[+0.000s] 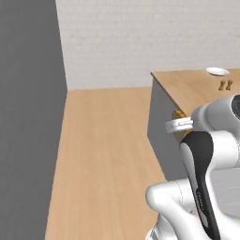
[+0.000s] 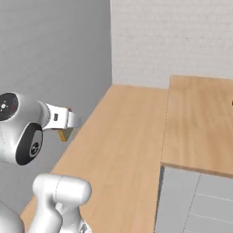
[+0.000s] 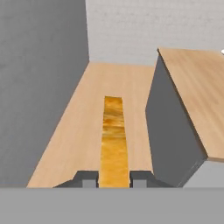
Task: Start the toaster. Once the lever pops up, take the bread to the plate on the dining counter.
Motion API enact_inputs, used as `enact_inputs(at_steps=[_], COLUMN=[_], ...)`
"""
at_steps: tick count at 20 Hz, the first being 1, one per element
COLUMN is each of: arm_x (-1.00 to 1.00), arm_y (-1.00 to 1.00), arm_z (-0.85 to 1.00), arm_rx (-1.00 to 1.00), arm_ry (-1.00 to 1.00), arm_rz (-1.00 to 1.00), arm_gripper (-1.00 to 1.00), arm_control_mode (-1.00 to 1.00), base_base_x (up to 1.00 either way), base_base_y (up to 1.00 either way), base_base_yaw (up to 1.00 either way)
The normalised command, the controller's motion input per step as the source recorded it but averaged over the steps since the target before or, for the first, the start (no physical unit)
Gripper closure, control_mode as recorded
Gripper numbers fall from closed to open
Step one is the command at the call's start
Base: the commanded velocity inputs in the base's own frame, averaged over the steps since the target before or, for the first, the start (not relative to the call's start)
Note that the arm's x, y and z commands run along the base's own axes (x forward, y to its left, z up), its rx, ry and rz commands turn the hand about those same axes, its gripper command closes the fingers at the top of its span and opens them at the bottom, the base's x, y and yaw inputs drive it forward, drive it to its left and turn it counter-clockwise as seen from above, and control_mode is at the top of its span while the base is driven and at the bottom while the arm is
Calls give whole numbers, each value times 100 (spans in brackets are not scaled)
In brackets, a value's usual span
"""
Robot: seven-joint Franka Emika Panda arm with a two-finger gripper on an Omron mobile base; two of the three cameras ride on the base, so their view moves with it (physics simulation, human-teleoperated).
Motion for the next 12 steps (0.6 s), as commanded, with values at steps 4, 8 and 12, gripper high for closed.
enact_inputs(at_steps=[4,8,12], arm_x=[0,0,0], arm_y=[0,0,0], arm_z=[0,0,0], arm_rx=[0,0,0], arm_ry=[0,0,0], arm_rz=[0,0,0], arm_gripper=[100,100,100], arm_control_mode=[100,100,100], base_base_x=[98,100,100], base_base_y=[71,54,2], base_base_yaw=[-30,-18,-10])
